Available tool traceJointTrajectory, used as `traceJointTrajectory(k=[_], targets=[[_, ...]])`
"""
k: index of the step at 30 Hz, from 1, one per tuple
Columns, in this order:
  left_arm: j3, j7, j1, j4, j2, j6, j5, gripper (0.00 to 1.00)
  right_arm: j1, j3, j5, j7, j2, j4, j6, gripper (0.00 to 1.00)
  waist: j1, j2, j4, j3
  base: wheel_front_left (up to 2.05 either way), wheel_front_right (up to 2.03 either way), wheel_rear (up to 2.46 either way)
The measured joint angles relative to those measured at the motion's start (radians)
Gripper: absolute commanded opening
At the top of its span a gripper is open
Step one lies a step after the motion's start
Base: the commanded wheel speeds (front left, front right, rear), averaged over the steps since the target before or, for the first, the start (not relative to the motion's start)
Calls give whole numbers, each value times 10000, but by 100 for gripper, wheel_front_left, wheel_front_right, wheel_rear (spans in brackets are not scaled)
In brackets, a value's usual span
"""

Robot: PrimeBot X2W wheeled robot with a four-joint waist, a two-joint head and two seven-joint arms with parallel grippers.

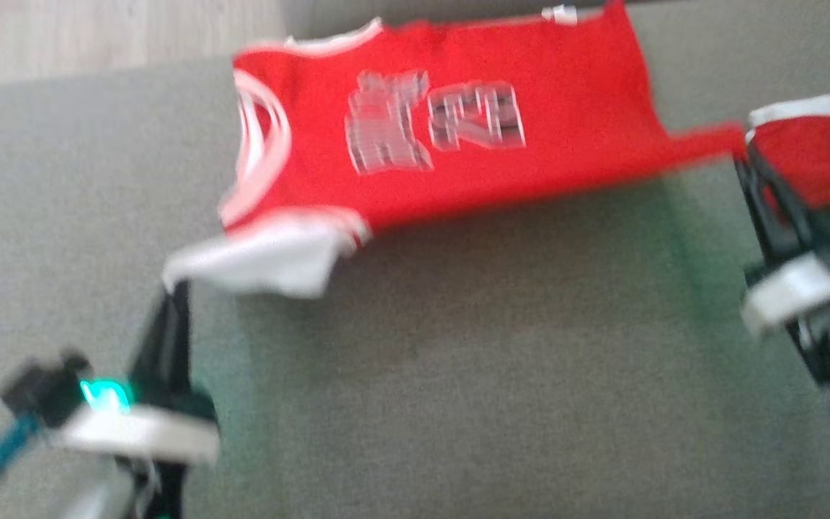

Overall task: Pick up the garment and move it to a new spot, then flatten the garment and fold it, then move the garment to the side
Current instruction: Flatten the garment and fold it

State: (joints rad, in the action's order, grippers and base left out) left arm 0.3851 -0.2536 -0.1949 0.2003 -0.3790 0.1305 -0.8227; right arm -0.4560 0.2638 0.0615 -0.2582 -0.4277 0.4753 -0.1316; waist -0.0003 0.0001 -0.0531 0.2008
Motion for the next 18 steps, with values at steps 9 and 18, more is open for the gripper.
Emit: traceJointTrajectory(k=[9, 18], targets=[[372, 71, 3078, -982, 84, -468, 153, 0, 4113, -1246, 58, 2, -274, -1685, 0, 0, 0, 0, 240, -1212, 0, 0, 0], [568, 589, 4219, -2263, -23, -909, -153, 0, 5964, -2176, 88, 675, -84, -3085, 0, 0, 2, 0, 415, -1395, 0, 0, 0]])
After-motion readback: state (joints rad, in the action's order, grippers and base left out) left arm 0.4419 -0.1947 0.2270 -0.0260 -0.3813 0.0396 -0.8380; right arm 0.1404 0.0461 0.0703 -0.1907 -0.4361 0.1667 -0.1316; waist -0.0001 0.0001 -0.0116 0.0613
